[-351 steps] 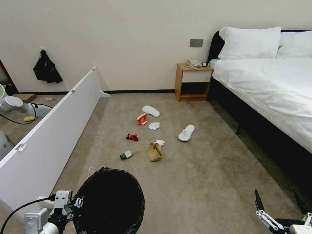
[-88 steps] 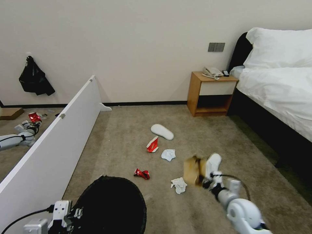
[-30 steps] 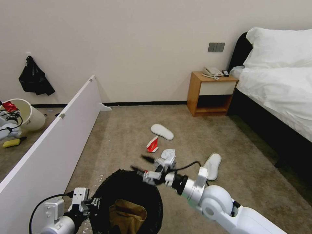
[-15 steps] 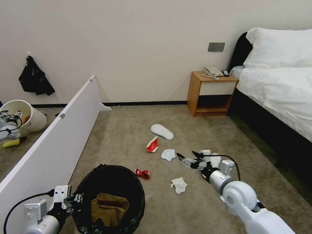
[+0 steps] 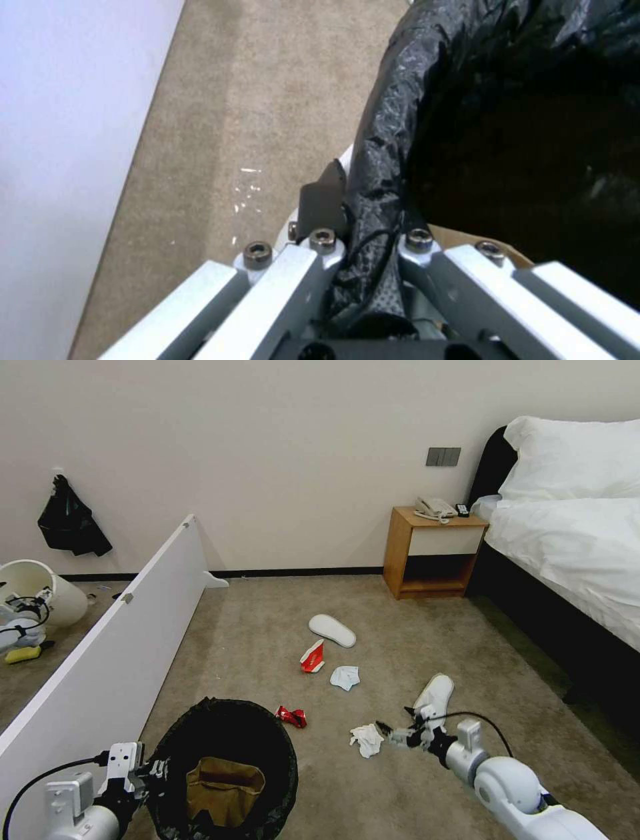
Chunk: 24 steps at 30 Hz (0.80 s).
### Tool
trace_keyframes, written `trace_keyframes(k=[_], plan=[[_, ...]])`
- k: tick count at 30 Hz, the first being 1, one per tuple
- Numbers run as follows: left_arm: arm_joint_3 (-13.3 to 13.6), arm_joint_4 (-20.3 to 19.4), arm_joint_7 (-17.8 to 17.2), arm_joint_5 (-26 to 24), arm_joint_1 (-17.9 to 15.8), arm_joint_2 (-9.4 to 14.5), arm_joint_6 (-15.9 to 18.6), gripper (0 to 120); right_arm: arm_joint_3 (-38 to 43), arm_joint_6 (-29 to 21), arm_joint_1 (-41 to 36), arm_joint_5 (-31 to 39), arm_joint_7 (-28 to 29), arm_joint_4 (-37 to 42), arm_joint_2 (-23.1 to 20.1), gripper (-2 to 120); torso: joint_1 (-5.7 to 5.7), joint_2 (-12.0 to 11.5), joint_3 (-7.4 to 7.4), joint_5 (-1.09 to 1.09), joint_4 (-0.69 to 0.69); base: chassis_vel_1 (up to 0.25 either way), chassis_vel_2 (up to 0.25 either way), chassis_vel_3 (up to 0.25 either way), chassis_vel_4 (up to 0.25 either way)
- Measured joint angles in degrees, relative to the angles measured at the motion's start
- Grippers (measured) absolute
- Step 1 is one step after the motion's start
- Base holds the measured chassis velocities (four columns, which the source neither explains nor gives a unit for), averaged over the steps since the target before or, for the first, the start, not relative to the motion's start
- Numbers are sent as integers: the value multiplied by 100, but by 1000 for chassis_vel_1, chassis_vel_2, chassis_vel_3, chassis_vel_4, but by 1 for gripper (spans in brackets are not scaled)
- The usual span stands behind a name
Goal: Pick up the trash bin, then pick up the garbage from the floor and place it into the trash bin.
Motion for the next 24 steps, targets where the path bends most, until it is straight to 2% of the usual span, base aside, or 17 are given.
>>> trace_keyframes(k=[1,2,3,4,5,7,8,10,11,13,16,18,19,20,21,22,24], plan=[[1,-15,3,20,26,-20,-2,3,-228,230,325,-470,-345,-305,60,100,0,0,0,-2,0,0,0,0,0],[1,-15,3,20,26,-20,-2,3,-228,230,325,-470,-345,-305,60,100,0,0,0,-2,0,0,0,0,0],[1,-27,8,31,53,-35,-7,3,-410,369,634,-742,-617,-558,143,100,0,0,0,-2,2,0,0,0,0],[-1,-41,15,43,72,-42,-10,3,-633,482,991,-869,-860,-809,237,100,0,0,0,-2,1,0,0,0,0],[-1,-41,15,43,72,-42,-10,3,-633,482,991,-869,-860,-809,237,100,0,0,0,-2,1,0,0,0,0],[-17,-63,26,60,84,-54,-16,3,-1157,683,1723,-1040,-1263,-1378,453,100,0,0,0,-6,4,0,0,0,0],[-17,-63,26,60,84,-54,-16,3,-1157,683,1723,-1040,-1263,-1378,453,100,0,0,0,-6,4,0,0,0,0],[-14,-83,24,79,53,-59,-17,3,-1860,804,2488,-1069,-1987,-2253,980,100,0,0,0,-5,-7,0,0,0,0],[-14,-83,24,79,53,-59,-17,3,-1860,804,2488,-1069,-1987,-2253,980,100,0,0,0,-5,-7,0,0,0,0],[10,-104,30,112,48,-52,-18,3,-2273,735,3034,-941,-2719,-3067,1782,100,0,-1,1,-2,5,0,0,0,0],[11,-107,27,121,52,-43,-18,3,-2349,726,3194,-988,-2969,-3325,1996,100,0,-1,1,-1,5,0,0,0,0],[7,-136,25,128,48,-17,-18,3,-2503,722,3714,-1535,-3522,-4037,2525,100,0,-1,0,-7,4,0,0,0,0],[7,-136,25,128,48,-17,-18,3,-2503,722,3714,-1535,-3522,-4037,2525,100,0,-1,0,-7,4,0,0,0,0],[7,-155,25,126,38,-18,-18,3,-2534,723,3905,-1800,-3664,-4326,2721,100,0,-1,1,-4,-2,0,0,0,0],[7,-155,25,126,38,-18,-18,3,-2534,723,3905,-1800,-3664,-4326,2721,100,0,-1,1,-4,-2,0,0,0,0],[11,-168,23,126,34,-30,-18,3,-2582,734,4077,-2021,-3757,-4598,2895,100,0,-1,0,-5,-4,0,0,0,0],[18,-178,24,127,34,-45,-18,3,-2653,745,4186,-2146,-3798,-4818,3020,100,0,-1,0,-6,-1,0,0,0,0]])
